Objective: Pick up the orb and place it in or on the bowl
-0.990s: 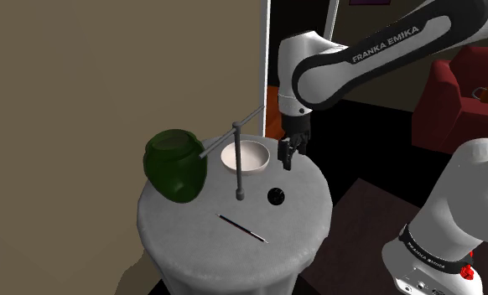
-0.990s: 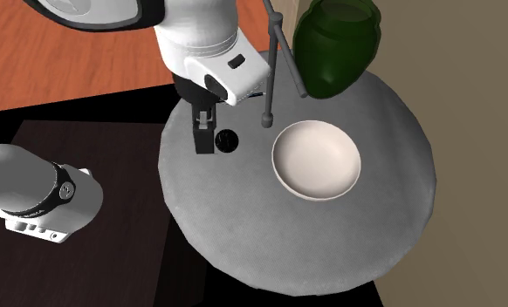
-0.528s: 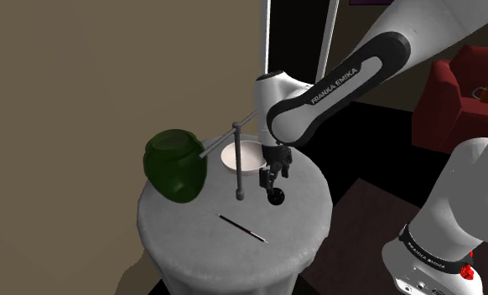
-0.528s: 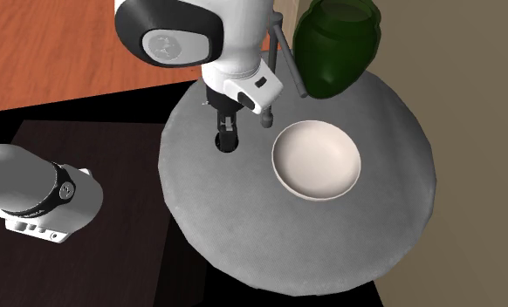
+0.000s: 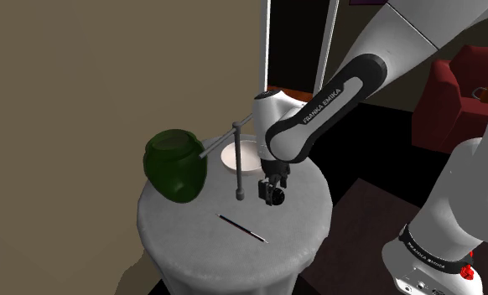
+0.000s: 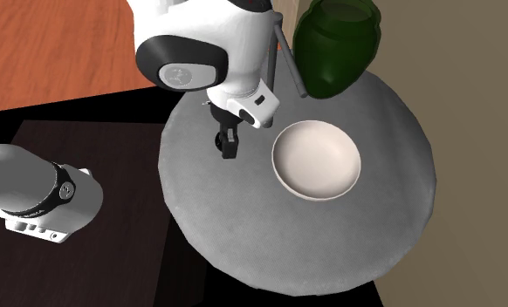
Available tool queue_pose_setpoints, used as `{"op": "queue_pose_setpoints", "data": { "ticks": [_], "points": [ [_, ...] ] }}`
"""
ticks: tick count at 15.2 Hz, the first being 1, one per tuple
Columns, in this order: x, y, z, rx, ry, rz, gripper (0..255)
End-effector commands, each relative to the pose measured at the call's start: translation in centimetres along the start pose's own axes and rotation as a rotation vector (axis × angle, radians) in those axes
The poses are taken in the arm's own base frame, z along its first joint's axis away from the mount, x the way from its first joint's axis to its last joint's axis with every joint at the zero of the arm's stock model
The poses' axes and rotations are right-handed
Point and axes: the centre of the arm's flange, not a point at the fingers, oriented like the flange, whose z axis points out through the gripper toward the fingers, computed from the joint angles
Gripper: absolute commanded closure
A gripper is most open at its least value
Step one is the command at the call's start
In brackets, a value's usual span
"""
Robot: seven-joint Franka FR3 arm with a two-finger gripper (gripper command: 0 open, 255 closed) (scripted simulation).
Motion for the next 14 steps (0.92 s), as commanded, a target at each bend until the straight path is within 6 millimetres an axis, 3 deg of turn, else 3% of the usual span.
{"op": "queue_pose_setpoints", "data": {
  "ticks": [1,8,9,14],
  "points": [
    [-0.09,-0.10,0.45,0.000,0.000,0.000,0],
    [-0.08,-0.10,0.45,0.000,0.000,0.000,0],
    [-0.08,-0.10,0.45,0.000,0.000,0.000,255],
    [-0.08,-0.10,0.45,0.000,0.000,0.000,255]
  ]
}}
